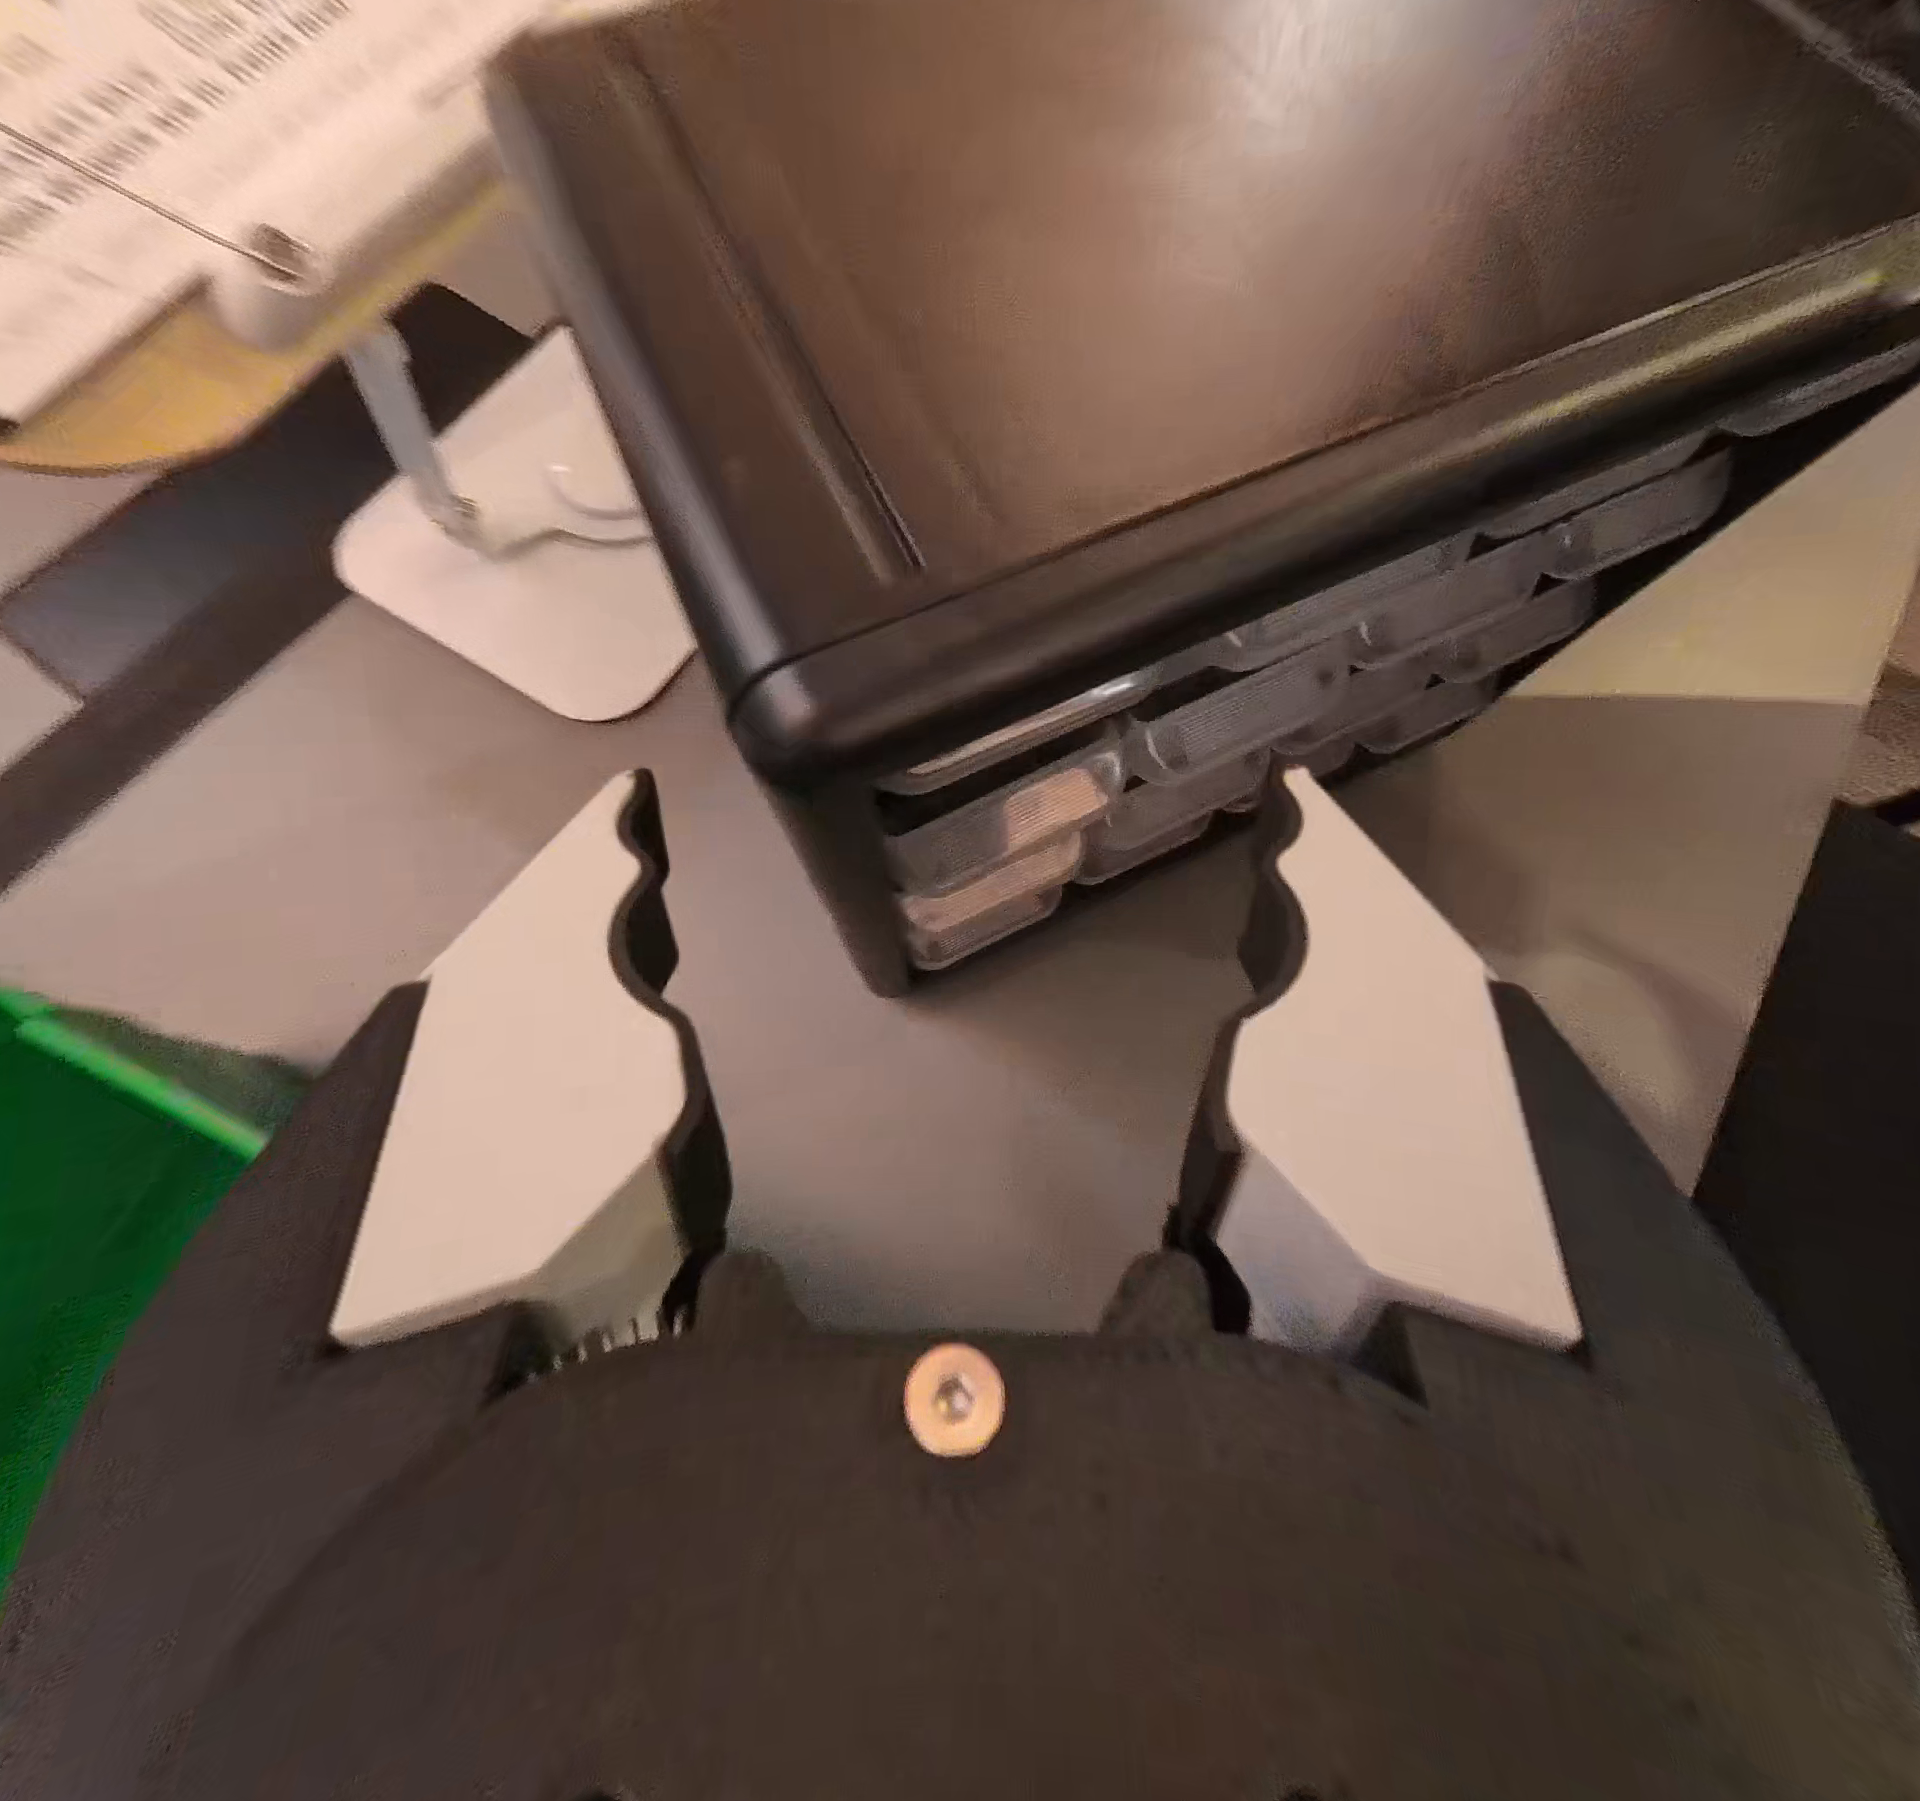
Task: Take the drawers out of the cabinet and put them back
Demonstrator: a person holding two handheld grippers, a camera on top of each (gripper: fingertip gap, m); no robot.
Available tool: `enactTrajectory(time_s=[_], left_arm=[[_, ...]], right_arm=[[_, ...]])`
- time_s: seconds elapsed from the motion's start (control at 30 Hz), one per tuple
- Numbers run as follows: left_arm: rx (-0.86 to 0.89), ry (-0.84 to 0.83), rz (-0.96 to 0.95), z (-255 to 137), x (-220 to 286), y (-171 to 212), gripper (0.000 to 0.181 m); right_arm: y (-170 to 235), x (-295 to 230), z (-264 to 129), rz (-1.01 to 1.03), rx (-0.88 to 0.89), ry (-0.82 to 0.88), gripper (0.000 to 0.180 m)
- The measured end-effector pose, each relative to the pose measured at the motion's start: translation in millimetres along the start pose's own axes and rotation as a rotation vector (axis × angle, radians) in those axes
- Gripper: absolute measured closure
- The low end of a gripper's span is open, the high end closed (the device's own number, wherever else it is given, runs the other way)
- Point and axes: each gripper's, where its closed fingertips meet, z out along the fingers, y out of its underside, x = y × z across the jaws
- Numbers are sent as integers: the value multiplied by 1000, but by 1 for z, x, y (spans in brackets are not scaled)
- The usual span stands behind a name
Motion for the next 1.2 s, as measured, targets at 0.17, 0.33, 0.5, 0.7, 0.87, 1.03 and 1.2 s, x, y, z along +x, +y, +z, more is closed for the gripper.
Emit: enactTrajectory(time_s=[0.17, 0.33, 0.5, 0.7, 0.87, 1.03, 1.2], left_arm=[[44, -61, 24, 19, 7, 2, 75], [51, -66, -22, 19, 25, 0, 77], [51, -51, -71, 17, 42, 0, 67], [29, -81, -49, 12, 60, 5, 82], [85, -63, -28, 0, 64, 7, 76], [-5, -182, -44, -30, 28, 47, 74], [8, -179, 16, -1, 37, 41, 79]], right_arm=[[1, 4, 7, 55, 24, 34, 76], [-18, 36, 19, 105, 56, 37, 85], [-31, 54, 29, 85, 17, -46, 90], [-41, 66, 36, 90, 8, -162, 94], [-36, 68, 25, 64, 14, -116, 88], [-8, 57, -5, -27, 25, -44, 86], [4, 36, -18, -15, 126, -77, 88]])
